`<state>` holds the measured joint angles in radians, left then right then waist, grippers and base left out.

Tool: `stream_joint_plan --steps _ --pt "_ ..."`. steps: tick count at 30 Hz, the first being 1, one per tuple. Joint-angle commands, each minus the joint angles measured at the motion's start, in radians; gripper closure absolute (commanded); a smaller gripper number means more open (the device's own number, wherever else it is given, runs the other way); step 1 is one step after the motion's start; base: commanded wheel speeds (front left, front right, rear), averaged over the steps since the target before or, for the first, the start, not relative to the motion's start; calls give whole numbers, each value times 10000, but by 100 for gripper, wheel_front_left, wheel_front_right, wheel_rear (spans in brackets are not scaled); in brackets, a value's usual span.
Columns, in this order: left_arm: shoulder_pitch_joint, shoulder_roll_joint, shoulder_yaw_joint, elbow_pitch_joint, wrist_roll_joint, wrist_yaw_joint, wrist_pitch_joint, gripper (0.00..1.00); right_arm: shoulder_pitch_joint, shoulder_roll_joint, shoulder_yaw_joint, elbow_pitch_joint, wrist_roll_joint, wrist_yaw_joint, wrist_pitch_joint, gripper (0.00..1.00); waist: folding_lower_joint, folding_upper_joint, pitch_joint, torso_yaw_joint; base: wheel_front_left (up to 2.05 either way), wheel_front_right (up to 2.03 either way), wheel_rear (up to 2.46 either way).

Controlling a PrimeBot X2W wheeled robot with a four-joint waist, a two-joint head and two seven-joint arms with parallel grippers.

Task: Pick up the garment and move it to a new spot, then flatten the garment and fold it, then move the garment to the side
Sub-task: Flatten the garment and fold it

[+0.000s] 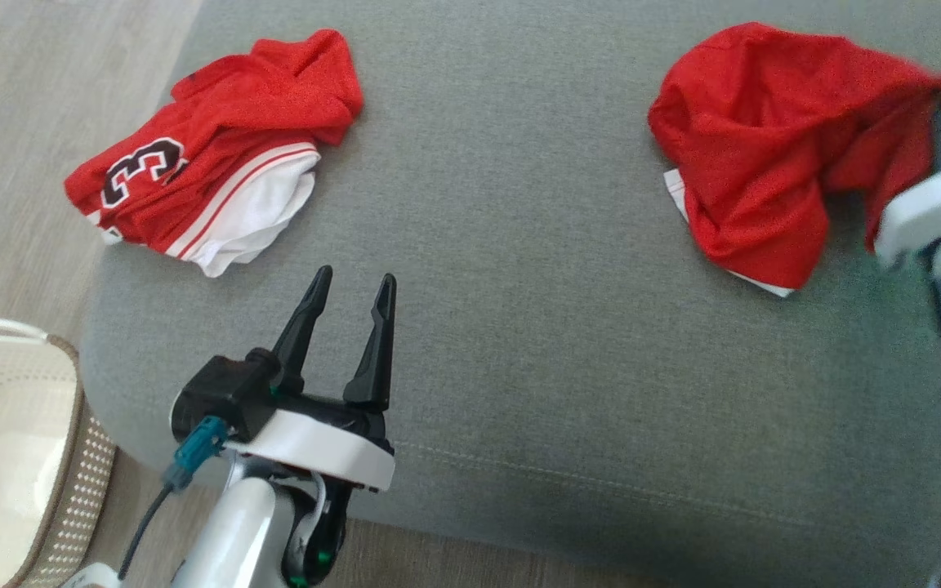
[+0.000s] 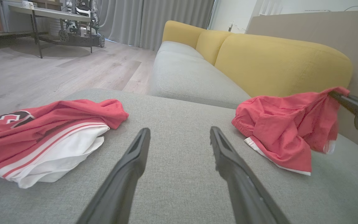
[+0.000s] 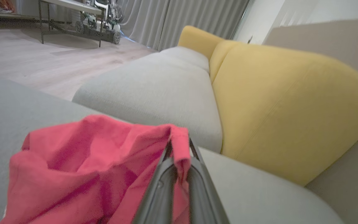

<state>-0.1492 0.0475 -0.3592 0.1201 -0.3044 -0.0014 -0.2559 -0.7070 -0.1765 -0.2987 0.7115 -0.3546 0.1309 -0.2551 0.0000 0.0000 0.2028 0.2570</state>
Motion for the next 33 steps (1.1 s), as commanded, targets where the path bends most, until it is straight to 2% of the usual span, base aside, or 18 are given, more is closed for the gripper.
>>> stream_joint_plan --steps 1,7,14,15,16,17,27,33 --pt "-254 28 242 -355 -79 62 -59 0 -748 -171 288 -349 -193 -2 -65 100 0 0 -36 96 0 0 0" --pt "-212 28 74 -424 -237 104 -59 0 -2161 -819 510 -75 -962 -2 -10 100 0 0 129 373 0 0 0" --pt "-303 28 -67 -399 -315 115 -59 0 -2856 -1181 -44 719 -2038 -2 440 100 0 0 347 592 0 0 0" --pt "-320 28 -91 -391 -328 120 -59 0 -2903 -1223 -249 851 -2229 -2 570 92 0 0 372 614 0 0 0" --pt "-334 28 -113 -381 -338 124 -59 0 -2926 -1249 -479 971 -2397 -2 736 11 0 0 393 626 0 0 0" --pt "-345 28 -129 -372 -345 128 -59 0 -2965 -1172 -734 1075 -2457 -2 786 0 0 0 406 629 0 0 0" --pt "-356 28 -15 -276 -239 91 -59 0 -2822 -240 -1341 2034 -2680 -2 211 0 0 0 109 94 0 0 0" --pt "-320 28 191 -348 -152 33 -59 0 -2218 595 -813 1701 -1957 -2 -53 0 0 0 -311 -522 0 0 0"
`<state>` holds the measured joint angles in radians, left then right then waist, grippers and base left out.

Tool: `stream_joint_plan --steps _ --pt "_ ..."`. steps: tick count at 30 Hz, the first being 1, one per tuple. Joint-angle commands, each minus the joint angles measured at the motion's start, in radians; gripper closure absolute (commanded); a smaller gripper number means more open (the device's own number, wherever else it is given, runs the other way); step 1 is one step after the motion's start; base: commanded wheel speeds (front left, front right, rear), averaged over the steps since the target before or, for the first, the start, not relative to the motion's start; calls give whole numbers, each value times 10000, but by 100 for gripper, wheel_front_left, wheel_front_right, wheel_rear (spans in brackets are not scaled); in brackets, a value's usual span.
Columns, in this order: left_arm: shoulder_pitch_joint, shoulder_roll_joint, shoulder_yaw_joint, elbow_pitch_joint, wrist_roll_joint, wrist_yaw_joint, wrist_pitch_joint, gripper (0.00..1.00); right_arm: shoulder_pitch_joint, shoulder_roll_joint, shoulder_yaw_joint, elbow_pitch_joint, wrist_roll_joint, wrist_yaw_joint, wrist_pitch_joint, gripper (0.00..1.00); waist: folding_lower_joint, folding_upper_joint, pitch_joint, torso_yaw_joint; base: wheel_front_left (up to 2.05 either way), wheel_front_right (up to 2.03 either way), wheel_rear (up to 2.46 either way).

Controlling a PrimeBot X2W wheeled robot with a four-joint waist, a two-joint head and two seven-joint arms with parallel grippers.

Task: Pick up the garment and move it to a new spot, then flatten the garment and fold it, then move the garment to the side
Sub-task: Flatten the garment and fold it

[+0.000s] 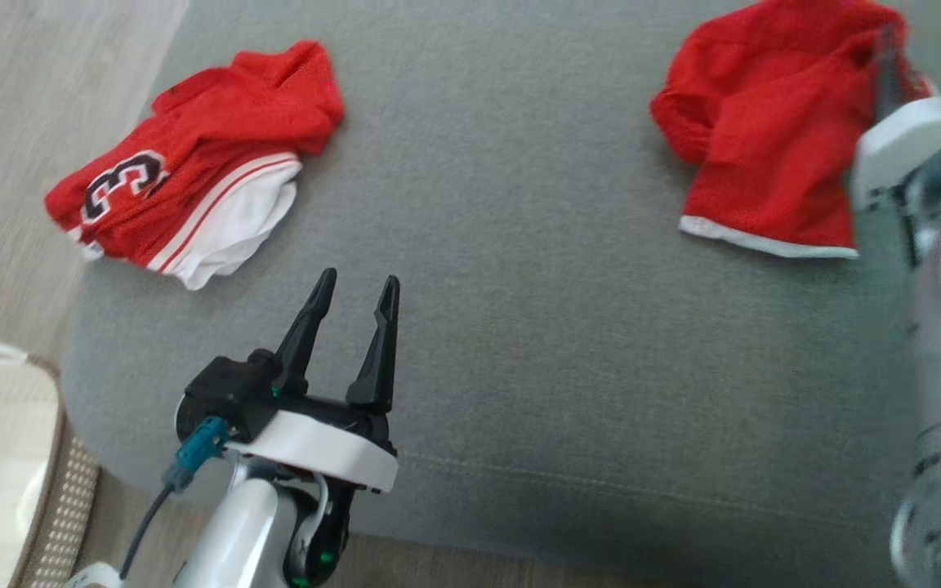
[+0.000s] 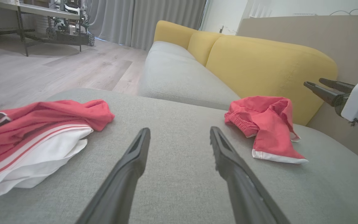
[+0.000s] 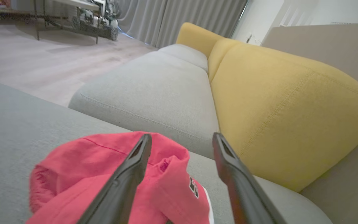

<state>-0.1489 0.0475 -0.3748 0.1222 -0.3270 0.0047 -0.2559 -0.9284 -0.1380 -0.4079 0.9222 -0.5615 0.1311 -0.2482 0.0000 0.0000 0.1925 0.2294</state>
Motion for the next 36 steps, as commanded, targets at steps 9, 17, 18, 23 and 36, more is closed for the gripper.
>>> stream_joint_plan --steps 9,17,18,23,36 --pt "-200 28 660 -432 135 -44 -59 0 3290 820 3014 -3261 3145 -4 -133 0 0 0 -853 -1115 0 0 0" --pt "121 28 681 -554 138 10 -59 0 6174 872 4205 -5806 4979 -4 -134 0 0 0 -1087 -1440 0 0 0" --pt "168 28 649 -534 141 3 -59 0 6422 873 4255 -5996 5092 -4 -134 0 0 0 -1114 -1452 0 0 0" --pt "279 28 546 -428 110 13 -59 0 7173 875 4382 -6398 5236 -4 -135 0 0 0 -1246 -1424 0 0 0" --pt "275 28 455 -414 132 -26 -59 0 7154 876 4853 -6364 5184 -4 -135 0 0 0 -1123 -1165 0 0 0"
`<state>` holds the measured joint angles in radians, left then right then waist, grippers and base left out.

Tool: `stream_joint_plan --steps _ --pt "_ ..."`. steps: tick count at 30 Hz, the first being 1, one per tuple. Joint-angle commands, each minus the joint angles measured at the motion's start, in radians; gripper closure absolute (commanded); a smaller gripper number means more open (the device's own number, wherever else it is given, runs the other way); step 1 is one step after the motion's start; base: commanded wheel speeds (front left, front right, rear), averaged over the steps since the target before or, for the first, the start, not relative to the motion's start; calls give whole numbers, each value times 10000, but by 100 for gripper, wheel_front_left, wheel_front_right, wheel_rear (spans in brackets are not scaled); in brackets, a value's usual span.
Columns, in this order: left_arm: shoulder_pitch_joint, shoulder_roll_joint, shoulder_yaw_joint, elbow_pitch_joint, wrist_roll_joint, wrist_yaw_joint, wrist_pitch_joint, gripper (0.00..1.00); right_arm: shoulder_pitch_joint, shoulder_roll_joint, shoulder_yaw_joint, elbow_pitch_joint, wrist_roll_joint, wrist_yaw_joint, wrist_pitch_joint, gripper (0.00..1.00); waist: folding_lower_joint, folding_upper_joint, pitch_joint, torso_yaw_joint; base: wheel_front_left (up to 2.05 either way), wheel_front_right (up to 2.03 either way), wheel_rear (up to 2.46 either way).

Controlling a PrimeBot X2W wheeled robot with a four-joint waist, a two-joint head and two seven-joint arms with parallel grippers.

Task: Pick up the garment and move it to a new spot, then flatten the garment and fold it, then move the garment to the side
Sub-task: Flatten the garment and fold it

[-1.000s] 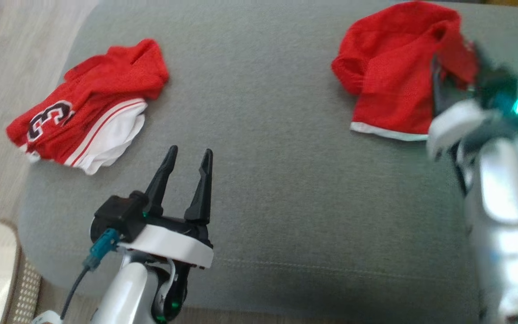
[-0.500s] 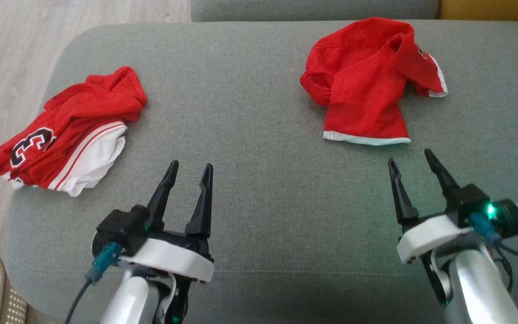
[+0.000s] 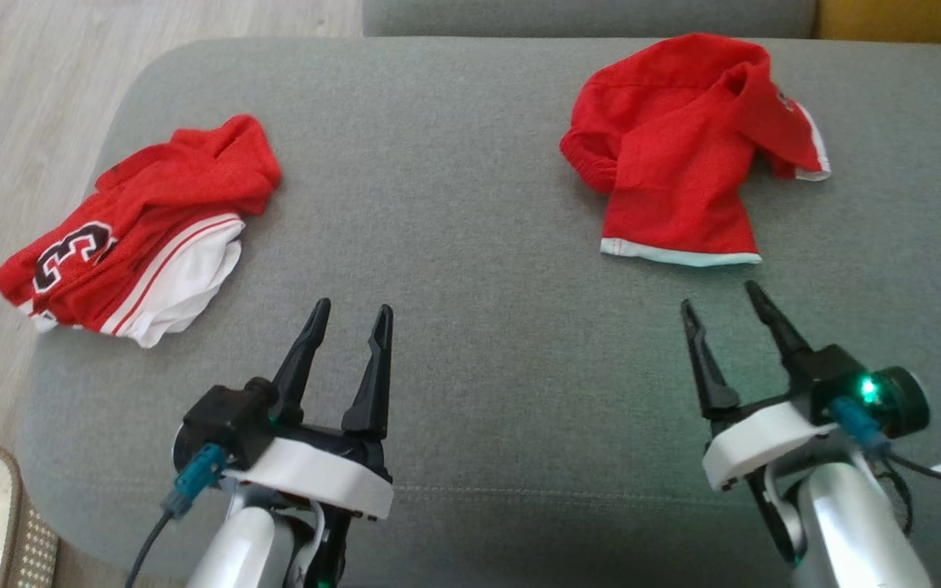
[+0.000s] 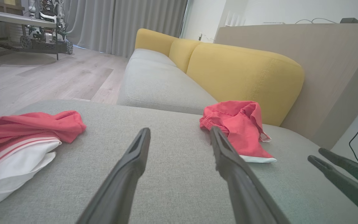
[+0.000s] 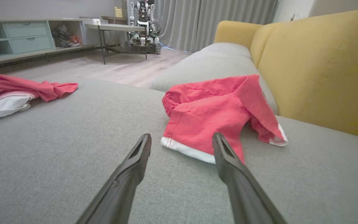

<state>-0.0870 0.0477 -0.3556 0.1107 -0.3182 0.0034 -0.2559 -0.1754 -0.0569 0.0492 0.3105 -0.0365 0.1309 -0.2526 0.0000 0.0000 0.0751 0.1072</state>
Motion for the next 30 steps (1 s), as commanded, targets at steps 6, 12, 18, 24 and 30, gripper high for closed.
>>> stream_joint_plan --steps 6,12,18,24,30 --pt "-567 26 37 -340 -64 -1 -59 0 -985 66 446 912 -477 -2 -37 0 0 0 441 546 0 0 0" --pt "-863 26 -398 -389 -341 151 -59 0 -1998 66 371 2233 -918 -2 -31 0 0 0 1042 1138 0 0 0" --pt "-1106 26 -703 -386 -396 245 -59 0 -3034 66 -168 3344 -1543 -2 -67 0 0 0 1515 1626 0 0 0" --pt "-1276 26 -958 -482 -509 327 -59 0 -3836 48 -871 4166 -2189 -2 -85 0 0 0 1868 2013 0 0 0" --pt "-1382 26 -1186 -568 -650 411 -59 0 -4326 38 -1527 4995 -2441 -2 -89 0 0 0 2062 2283 0 0 0"
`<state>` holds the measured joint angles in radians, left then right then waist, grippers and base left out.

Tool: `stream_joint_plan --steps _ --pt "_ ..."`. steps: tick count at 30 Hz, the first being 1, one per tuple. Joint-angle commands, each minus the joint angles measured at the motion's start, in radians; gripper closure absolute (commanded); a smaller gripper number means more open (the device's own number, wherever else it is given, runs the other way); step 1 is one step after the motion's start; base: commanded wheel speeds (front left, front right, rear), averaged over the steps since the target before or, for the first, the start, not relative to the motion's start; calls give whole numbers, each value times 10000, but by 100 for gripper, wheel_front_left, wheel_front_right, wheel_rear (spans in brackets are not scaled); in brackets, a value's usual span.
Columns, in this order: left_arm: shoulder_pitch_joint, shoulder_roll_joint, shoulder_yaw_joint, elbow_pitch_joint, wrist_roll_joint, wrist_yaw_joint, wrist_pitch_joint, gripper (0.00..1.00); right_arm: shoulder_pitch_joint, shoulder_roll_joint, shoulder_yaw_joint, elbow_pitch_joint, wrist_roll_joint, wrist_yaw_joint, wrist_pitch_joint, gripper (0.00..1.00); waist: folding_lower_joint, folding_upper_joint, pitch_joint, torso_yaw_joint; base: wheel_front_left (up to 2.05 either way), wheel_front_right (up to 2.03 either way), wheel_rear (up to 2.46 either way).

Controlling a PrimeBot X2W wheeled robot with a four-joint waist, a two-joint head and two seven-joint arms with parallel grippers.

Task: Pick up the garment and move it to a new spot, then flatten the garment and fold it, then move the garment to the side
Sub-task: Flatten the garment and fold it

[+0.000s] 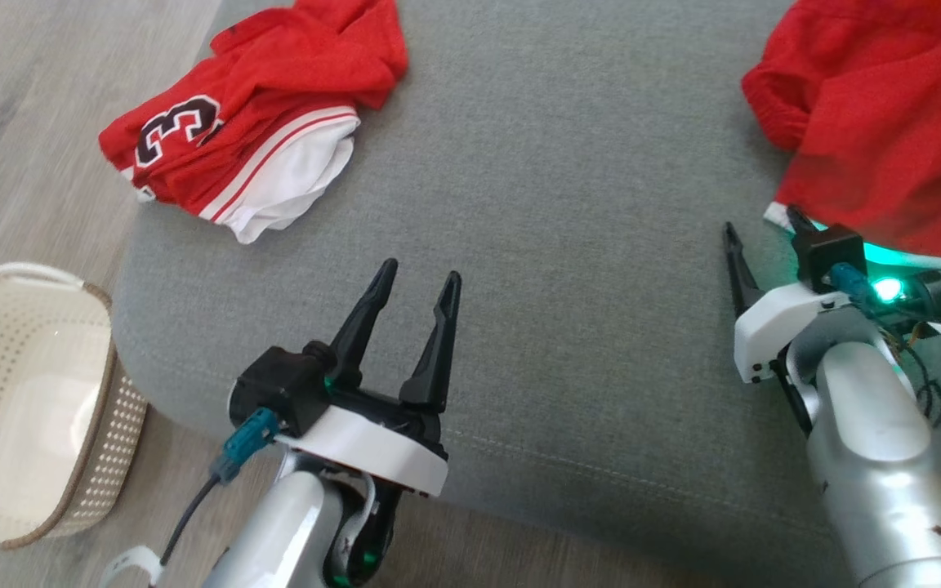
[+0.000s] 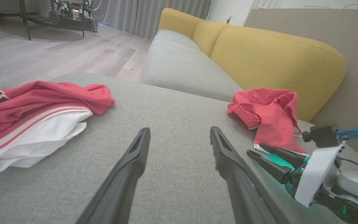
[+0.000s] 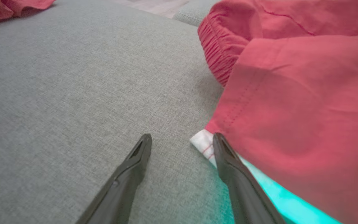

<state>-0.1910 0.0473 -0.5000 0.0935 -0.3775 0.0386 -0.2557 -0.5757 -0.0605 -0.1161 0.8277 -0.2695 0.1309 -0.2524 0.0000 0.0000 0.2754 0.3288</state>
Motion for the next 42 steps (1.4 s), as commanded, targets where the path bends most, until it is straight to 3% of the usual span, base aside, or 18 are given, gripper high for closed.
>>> stream_joint_plan --steps 1,13,14,15,16,23,32,42 --pt "-353 30 235 -414 -76 54 -61 0 -386 74 22 -69 -145 -2 -91 0 0 0 81 93 0 0 0" --pt "-387 30 238 -483 -80 114 -61 0 -709 47 -994 731 -678 -2 -92 0 0 0 202 131 0 0 0" --pt "-394 30 231 -476 -77 112 -61 0 -721 52 -1083 833 -705 -2 -92 22 0 0 192 112 0 0 0" --pt "-401 30 223 -468 -75 109 -61 0 -739 57 -1159 927 -745 -2 -92 81 0 0 178 93 0 0 0" --pt "-407 30 218 -460 -71 107 -61 0 -759 61 -1222 1020 -782 -2 -92 100 0 0 160 71 0 0 0" --pt "-351 30 294 -367 11 63 -61 0 -851 94 -1124 1008 -667 -2 -93 100 0 0 -96 -187 0 0 0" --pt "-200 30 518 -263 148 -14 -61 0 -320 100 556 -250 983 -2 -93 100 0 0 -737 -747 0 0 0" --pt "158 29 915 -190 307 -120 -61 0 383 102 3091 -2856 3477 -2 -93 100 0 0 -1420 -1459 0 0 0"
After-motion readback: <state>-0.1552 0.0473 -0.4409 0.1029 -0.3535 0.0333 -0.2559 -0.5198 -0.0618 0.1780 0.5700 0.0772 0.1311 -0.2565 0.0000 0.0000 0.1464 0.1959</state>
